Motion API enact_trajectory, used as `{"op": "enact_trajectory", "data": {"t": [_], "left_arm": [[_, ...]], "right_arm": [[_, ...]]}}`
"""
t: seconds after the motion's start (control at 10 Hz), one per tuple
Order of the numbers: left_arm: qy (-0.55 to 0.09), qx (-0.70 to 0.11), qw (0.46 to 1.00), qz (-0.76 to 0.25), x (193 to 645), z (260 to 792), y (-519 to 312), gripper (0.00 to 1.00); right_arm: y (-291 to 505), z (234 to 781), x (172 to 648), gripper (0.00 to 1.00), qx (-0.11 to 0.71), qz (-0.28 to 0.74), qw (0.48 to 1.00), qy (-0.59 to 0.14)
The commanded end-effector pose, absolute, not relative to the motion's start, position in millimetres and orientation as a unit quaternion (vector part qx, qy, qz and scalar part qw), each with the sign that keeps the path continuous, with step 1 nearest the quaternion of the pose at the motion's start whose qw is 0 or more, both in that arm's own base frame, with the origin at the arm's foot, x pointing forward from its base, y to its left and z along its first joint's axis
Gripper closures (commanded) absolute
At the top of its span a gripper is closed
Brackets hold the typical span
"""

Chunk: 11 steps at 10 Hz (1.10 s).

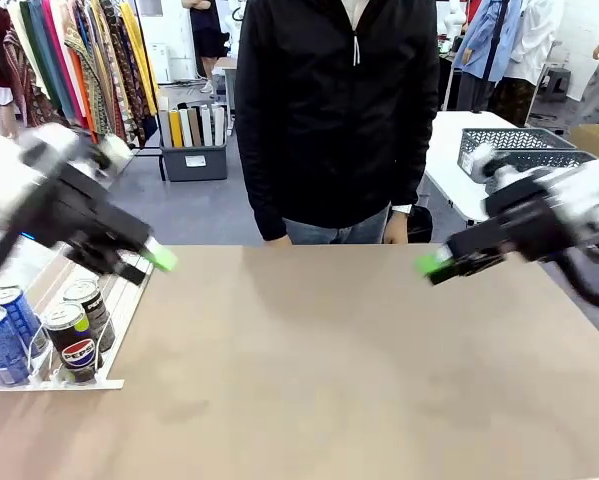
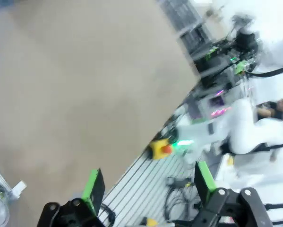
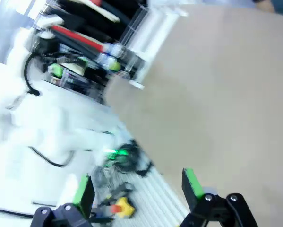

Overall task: Retrieve and store the cans from the dispenser.
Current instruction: Pick up one can from the Automatic Can Dispenser and place it in the middle of the table.

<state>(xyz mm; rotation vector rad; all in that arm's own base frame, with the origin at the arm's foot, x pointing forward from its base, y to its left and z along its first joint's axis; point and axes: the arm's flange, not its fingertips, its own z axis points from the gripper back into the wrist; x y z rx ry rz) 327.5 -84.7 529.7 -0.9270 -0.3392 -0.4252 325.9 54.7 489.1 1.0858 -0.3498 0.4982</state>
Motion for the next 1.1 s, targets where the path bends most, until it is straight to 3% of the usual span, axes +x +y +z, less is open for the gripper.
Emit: {"op": "enact_trajectory", "data": {"t": [0.0, 0.2, 0.6, 0.8, 1.0], "left_arm": [[-0.269, -0.541, 0.788, -0.121, 307.9, 538.3, 17.6, 0.0], [-0.351, -0.56, 0.75, -0.001, 277.7, 531.0, 113.9, 0.0], [-0.378, -0.544, 0.726, 0.185, 243.3, 483.5, 220.3, 0.0], [-0.374, -0.539, 0.734, 0.175, 241.9, 493.5, 238.4, 0.0], [-0.374, -0.539, 0.734, 0.175, 241.9, 493.5, 238.4, 0.0]], "right_arm": [[-43.0, 494.4, 299.8, 0.0, 0.594, 0.137, 0.763, -0.214], [-130.8, 492.8, 273.6, 0.0, 0.622, 0.023, 0.74, -0.253], [-200.9, 473.6, 253.7, 0.0, 0.634, -0.099, 0.725, -0.251], [-190.2, 473.8, 256.8, 0.0, 0.584, -0.11, 0.751, -0.287], [-210.5, 459.2, 247.2, 0.0, 0.624, -0.108, 0.732, -0.252]]}}
